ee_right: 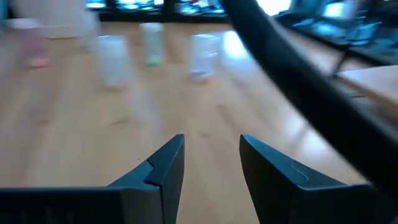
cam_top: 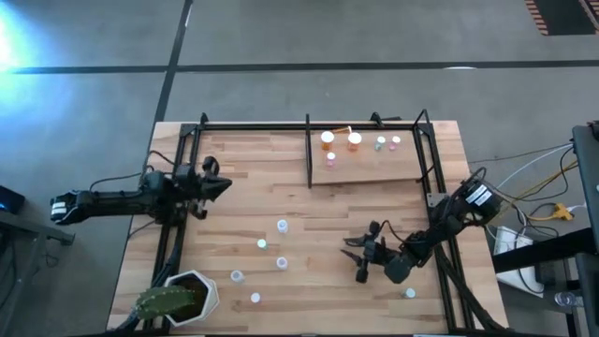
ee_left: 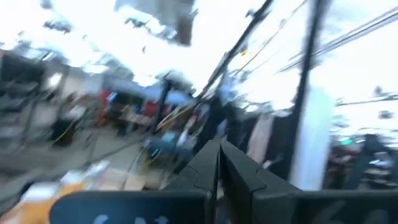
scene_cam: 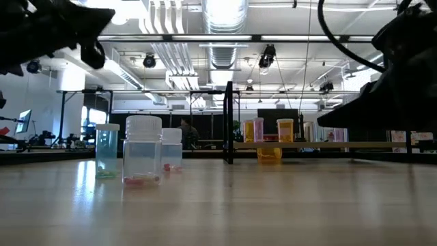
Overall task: Pick and place medicine bottles onto shelf by color
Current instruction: Put the top transparent pill bottle on the shelf
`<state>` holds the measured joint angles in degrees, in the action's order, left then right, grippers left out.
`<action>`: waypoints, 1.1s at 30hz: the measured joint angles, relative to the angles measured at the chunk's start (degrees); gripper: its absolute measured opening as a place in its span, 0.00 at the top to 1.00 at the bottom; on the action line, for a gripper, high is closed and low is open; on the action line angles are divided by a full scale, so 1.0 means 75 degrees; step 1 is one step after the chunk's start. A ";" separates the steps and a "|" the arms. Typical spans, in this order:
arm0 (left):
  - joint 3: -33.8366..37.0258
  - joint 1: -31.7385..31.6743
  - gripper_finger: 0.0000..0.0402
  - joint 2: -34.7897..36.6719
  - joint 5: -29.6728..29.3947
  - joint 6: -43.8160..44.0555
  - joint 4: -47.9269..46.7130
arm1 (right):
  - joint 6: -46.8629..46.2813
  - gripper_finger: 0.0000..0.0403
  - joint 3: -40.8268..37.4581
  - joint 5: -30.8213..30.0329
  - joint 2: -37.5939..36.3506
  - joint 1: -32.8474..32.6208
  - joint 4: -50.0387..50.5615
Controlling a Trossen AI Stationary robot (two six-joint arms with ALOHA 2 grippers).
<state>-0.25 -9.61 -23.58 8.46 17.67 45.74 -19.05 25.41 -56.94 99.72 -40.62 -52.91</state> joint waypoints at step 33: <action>-0.4816 0.2809 0.51 -0.6879 -0.1977 -0.1549 -0.6125 | 0.1831 0.70 0.0047 -0.0786 -0.1320 -0.0102 0.0284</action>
<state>-36.37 11.46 -75.17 -6.37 6.06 -0.20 -5.32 25.76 -62.83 89.82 -41.39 -50.78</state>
